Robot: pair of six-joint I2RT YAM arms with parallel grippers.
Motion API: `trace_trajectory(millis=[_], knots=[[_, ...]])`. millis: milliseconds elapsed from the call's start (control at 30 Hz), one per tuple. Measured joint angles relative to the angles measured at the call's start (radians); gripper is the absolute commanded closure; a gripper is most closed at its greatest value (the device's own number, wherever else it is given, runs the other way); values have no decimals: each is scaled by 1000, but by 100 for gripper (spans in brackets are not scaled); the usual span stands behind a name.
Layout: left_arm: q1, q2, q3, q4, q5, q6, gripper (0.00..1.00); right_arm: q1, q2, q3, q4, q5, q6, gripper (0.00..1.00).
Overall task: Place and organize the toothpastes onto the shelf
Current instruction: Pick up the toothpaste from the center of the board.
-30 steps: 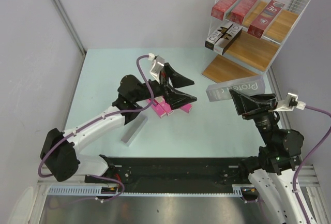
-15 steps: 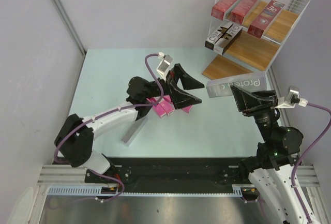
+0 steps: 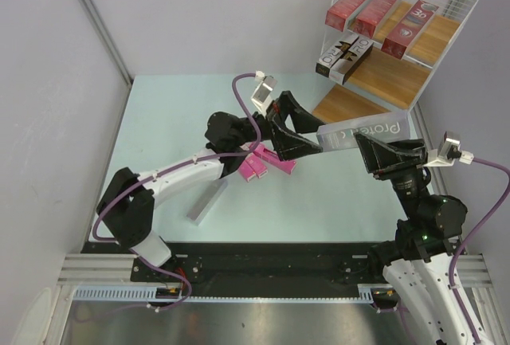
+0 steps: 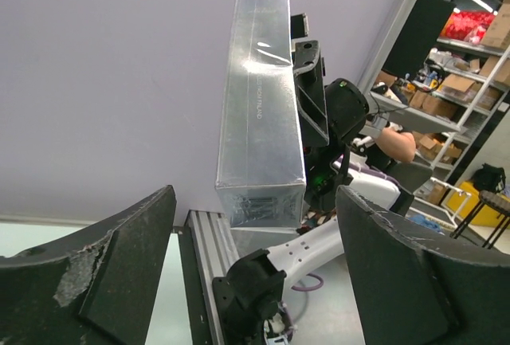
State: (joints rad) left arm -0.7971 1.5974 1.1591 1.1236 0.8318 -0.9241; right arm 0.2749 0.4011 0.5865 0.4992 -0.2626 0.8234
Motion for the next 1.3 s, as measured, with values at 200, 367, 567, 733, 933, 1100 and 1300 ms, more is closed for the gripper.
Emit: trace_trajectory(millis=[200, 367, 567, 733, 933, 1100, 1300], knots=[[-35, 1, 49, -93, 0, 54, 35, 0, 11, 0, 0, -8, 0, 72], [-40, 10, 76, -132, -6, 80, 67, 0, 16, 0, 5, -11, 4, 68], [-39, 17, 79, -144, -8, 72, 78, -2, 18, 0, 0, -10, -5, 46], [-39, 24, 79, -147, -8, 72, 81, -2, 14, 0, -14, 16, -4, 16], [-36, 28, 78, -166, -21, 72, 92, -2, -3, 0, -90, 92, -18, 0], [-16, 26, 26, -193, -89, 71, 100, 0, 4, 15, -264, 200, -23, 0], [35, 26, -104, -220, -212, 37, 100, 0, 15, 33, -517, 380, -27, 0]])
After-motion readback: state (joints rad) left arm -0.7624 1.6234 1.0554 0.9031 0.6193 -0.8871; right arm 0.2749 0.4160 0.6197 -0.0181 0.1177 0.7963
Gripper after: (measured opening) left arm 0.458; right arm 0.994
